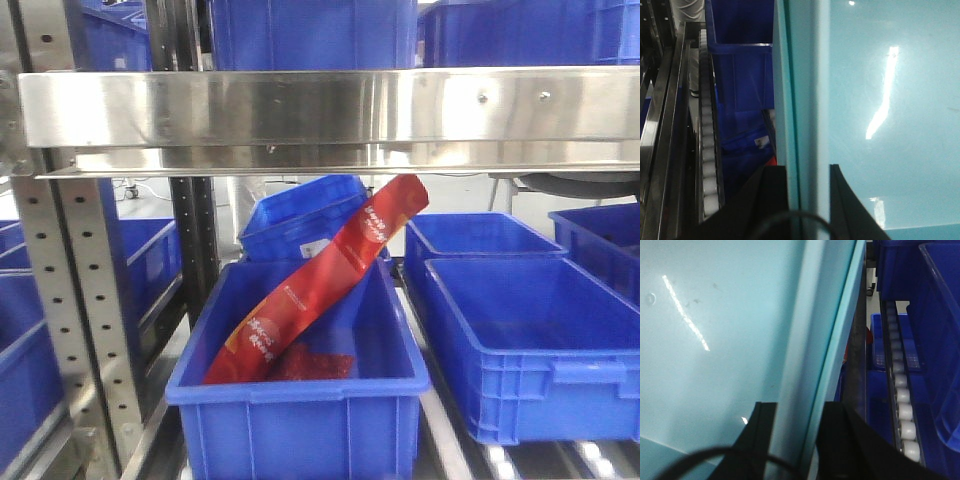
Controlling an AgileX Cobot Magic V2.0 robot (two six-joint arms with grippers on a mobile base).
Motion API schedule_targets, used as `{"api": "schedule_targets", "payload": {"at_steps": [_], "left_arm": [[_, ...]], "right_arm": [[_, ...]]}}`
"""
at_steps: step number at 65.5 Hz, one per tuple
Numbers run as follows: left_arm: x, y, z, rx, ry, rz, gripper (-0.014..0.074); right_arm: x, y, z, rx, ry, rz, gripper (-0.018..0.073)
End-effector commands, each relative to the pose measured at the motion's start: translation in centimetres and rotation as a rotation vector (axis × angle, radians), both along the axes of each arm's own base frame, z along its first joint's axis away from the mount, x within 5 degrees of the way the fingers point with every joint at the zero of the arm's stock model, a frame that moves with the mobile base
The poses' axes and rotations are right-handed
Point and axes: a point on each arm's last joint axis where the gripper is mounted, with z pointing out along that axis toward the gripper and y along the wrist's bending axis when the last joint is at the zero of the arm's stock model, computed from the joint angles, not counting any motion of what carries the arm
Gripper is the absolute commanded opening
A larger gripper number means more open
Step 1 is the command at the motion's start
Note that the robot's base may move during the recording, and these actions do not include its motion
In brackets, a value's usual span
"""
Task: Move two blue bins to right shelf middle
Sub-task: 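Drive up to the shelf and line up with its middle level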
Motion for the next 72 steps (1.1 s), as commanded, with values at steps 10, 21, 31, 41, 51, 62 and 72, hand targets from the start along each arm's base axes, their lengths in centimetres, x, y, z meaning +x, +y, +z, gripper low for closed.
{"api": "schedule_targets", "payload": {"at_steps": [10, 21, 31, 41, 51, 62, 72], "left_arm": [[-0.61, -0.26, 1.92, -0.086, -0.111, -0.023, -0.0111], [-0.61, -0.26, 1.92, -0.086, -0.111, -0.023, -0.0111], [-0.61, -0.26, 1.92, -0.086, -0.111, -0.023, -0.0111], [-0.61, -0.26, 1.92, -0.086, -0.111, -0.023, -0.0111], [-0.61, -0.26, 1.92, -0.086, -0.111, -0.023, -0.0111], [-0.61, -0.26, 1.92, -0.086, -0.111, -0.023, -0.0111], [-0.61, -0.26, 1.92, -0.086, -0.111, -0.023, -0.0111]], "right_arm": [[-0.87, 0.30, 1.71, 0.057, -0.097, 0.038, -0.0153], [-0.87, 0.30, 1.71, 0.057, -0.097, 0.038, -0.0153], [-0.87, 0.30, 1.71, 0.057, -0.097, 0.038, -0.0153], [-0.87, 0.30, 1.71, 0.057, -0.097, 0.038, -0.0153], [-0.87, 0.30, 1.71, 0.057, -0.097, 0.038, -0.0153], [-0.87, 0.30, 1.71, 0.057, -0.097, 0.038, -0.0153], [-0.87, 0.30, 1.71, 0.057, -0.097, 0.038, -0.0153]]}}
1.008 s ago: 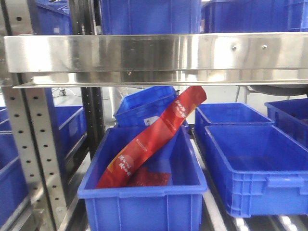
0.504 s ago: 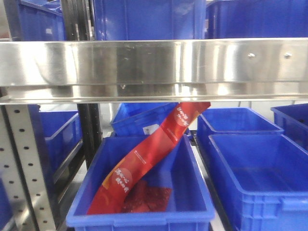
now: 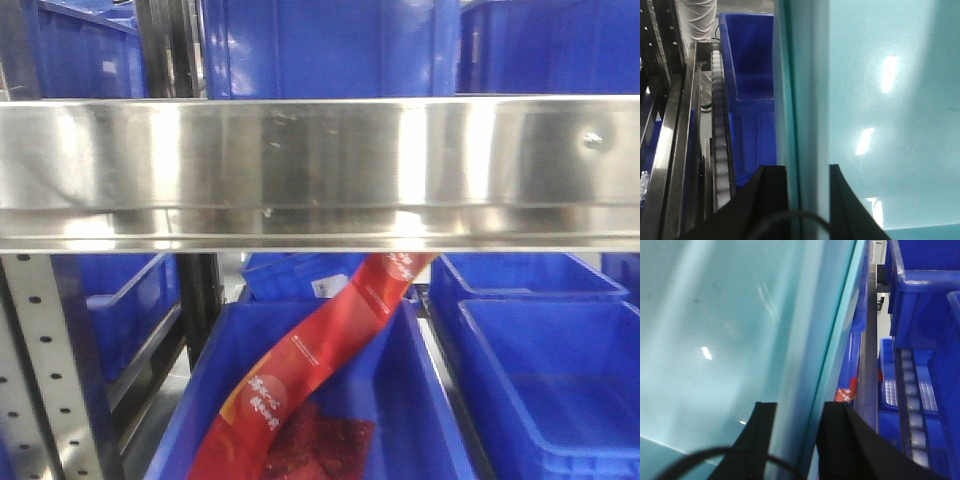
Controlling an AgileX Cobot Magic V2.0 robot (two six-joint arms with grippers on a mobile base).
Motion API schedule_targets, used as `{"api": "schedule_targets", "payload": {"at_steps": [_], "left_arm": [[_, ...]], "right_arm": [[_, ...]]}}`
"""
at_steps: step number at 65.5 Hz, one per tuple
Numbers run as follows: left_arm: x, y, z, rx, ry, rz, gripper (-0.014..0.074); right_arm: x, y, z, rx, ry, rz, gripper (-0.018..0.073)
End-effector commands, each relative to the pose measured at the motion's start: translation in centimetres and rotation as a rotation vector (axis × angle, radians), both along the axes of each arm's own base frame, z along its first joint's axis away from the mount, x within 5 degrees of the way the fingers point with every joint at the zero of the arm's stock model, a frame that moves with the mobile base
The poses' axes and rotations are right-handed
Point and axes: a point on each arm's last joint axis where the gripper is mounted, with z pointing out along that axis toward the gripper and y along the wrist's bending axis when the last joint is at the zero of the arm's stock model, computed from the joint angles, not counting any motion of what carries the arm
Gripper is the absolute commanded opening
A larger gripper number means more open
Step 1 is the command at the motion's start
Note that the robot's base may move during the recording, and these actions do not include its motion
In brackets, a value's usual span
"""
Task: Move two blue bins to right shelf middle
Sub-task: 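Drive up to the shelf and line up with its middle level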
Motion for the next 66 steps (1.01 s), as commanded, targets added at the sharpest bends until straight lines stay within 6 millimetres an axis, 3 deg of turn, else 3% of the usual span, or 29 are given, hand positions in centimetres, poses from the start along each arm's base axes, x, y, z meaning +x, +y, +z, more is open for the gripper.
{"api": "schedule_targets", "payload": {"at_steps": [1, 66], "left_arm": [[-0.61, -0.26, 1.92, -0.086, -0.111, -0.023, -0.0111], [-0.61, -0.26, 1.92, -0.086, -0.111, -0.023, -0.0111]], "right_arm": [[-0.87, 0.30, 1.71, 0.057, -0.097, 0.038, -0.0153], [-0.87, 0.30, 1.71, 0.057, -0.097, 0.038, -0.0153]]}}
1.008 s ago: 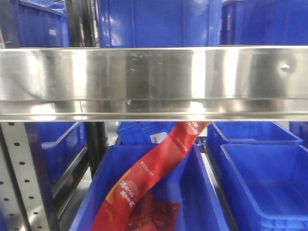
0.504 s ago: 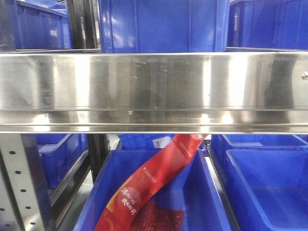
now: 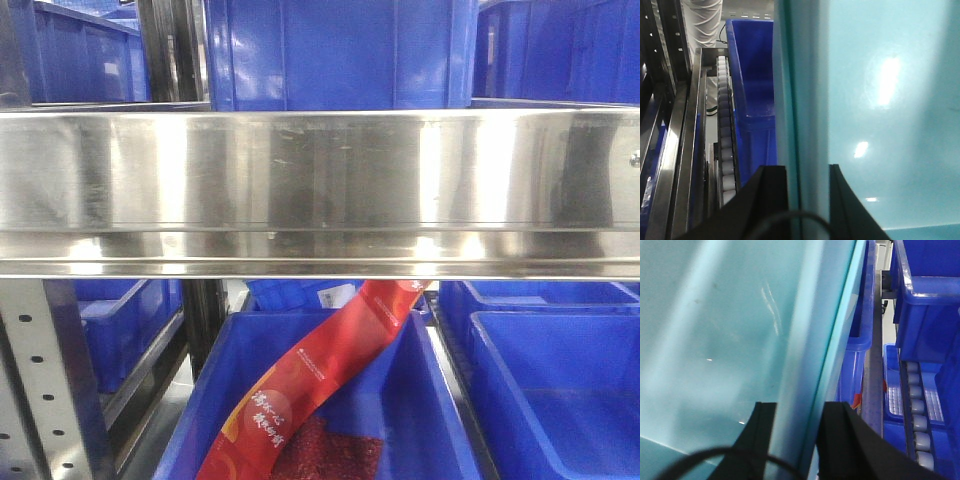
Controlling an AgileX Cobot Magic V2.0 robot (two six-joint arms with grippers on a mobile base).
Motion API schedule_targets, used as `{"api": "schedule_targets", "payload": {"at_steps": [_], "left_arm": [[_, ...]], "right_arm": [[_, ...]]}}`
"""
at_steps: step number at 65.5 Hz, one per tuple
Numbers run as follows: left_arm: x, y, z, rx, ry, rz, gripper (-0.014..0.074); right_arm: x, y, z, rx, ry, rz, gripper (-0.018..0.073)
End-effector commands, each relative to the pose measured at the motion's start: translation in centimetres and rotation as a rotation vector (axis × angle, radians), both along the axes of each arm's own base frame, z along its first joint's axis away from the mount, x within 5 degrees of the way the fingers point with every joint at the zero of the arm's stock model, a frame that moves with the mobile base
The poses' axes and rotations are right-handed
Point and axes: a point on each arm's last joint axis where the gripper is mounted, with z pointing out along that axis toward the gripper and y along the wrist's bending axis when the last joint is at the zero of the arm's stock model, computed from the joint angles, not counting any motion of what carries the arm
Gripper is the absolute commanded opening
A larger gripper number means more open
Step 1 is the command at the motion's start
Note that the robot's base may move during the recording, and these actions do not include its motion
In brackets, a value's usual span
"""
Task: Move two blue bins to right shelf middle
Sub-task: 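Drive up to the shelf and line up with its middle level, then raise the light blue bin and push it onto the middle shelf rollers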
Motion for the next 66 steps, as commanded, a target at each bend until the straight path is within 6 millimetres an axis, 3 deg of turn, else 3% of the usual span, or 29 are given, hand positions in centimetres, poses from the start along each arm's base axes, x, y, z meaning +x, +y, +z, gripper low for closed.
{"api": "schedule_targets", "payload": {"at_steps": [1, 43, 54, 66], "left_arm": [[-0.6, -0.3, 1.9, -0.086, -0.111, -0.023, -0.0111], [-0.6, -0.3, 2.1, -0.095, -0.130, -0.022, -0.0111], [-1.3, -0.2, 0.9, -0.043, 0.024, -0.042, -0.0111], [-2.4, 0.1, -1.3, 0.073, 0.265, -0.059, -0.0111]], "right_arm": [[-0.9, 0.3, 1.7, 0.057, -0.097, 0.038, -0.0153], [-0.8, 0.3, 2.0, 0.068, -0.126, 0.036, -0.0153], [-1.1, 0.3, 1.5, 0.055, -0.064, 0.046, -0.0153], [-1.4, 0.3, -0.4, -0.016, 0.107, 0.060, -0.0153]]}}
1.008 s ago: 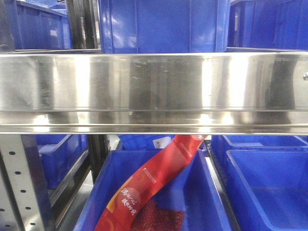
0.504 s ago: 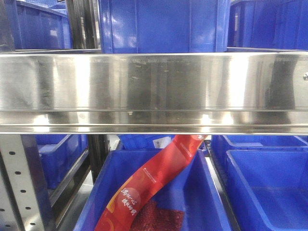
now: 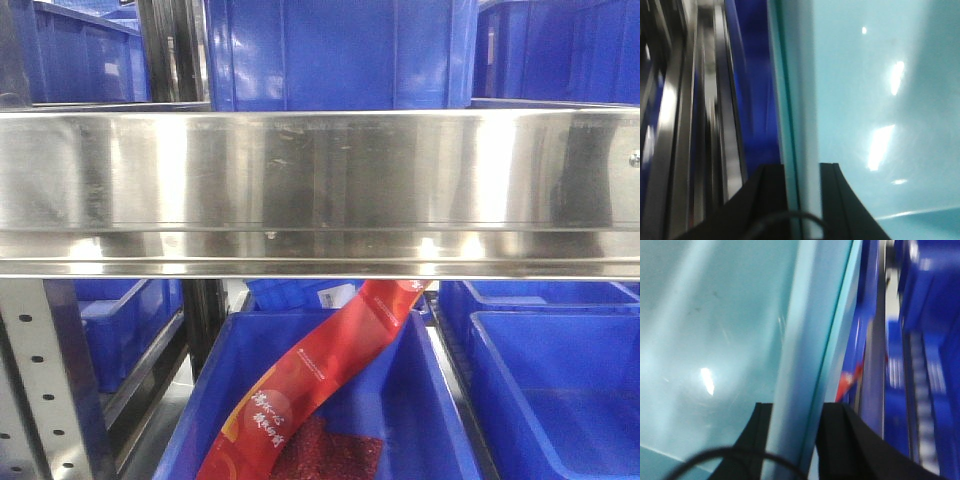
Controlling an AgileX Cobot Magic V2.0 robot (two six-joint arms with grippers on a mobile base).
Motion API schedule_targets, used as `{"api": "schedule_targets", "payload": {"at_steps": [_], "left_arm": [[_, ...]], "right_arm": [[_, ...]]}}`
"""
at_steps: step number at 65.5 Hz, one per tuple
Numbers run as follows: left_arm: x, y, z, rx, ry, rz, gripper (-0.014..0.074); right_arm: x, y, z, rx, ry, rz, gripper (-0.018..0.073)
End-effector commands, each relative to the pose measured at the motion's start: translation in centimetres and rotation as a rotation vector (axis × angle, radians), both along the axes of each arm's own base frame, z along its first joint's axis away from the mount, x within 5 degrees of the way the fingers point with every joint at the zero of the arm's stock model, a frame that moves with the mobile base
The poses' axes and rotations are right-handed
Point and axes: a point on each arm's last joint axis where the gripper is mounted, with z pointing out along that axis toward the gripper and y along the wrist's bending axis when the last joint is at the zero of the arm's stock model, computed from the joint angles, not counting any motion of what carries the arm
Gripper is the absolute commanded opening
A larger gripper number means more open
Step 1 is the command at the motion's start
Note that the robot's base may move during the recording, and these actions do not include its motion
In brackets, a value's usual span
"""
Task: Move two blue bins to right shelf middle
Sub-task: 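Raise the light blue bin and push it onto the middle shelf rollers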
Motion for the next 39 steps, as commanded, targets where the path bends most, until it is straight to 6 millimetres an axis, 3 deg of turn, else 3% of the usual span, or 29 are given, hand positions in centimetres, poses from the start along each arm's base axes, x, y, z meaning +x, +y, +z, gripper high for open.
{"api": "schedule_targets", "payload": {"at_steps": [1, 14, 27, 39], "left_arm": [[-1.4, 0.0, 0.6, -0.008, 0.052, -0.037, -0.0111], [-1.5, 0.1, -0.4, 0.031, 0.113, -0.036, -0.0111], [-1.2, -0.8, -3.2, 0.076, 0.202, -0.054, -0.0111], [-1.1, -1.5, -6.6, 0.133, 0.306, -0.066, -0.0111]], "right_arm": [[-0.8, 0.3, 0.4, 0.014, -0.015, 0.042, -0.0153], [0.0, 0.6, -3.0, -0.032, 0.117, 0.044, -0.0153], [0.9, 0.9, -6.9, -0.063, 0.212, 0.039, -0.0153], [1.4, 1.1, -9.2, -0.069, 0.237, 0.033, -0.0153]]}}
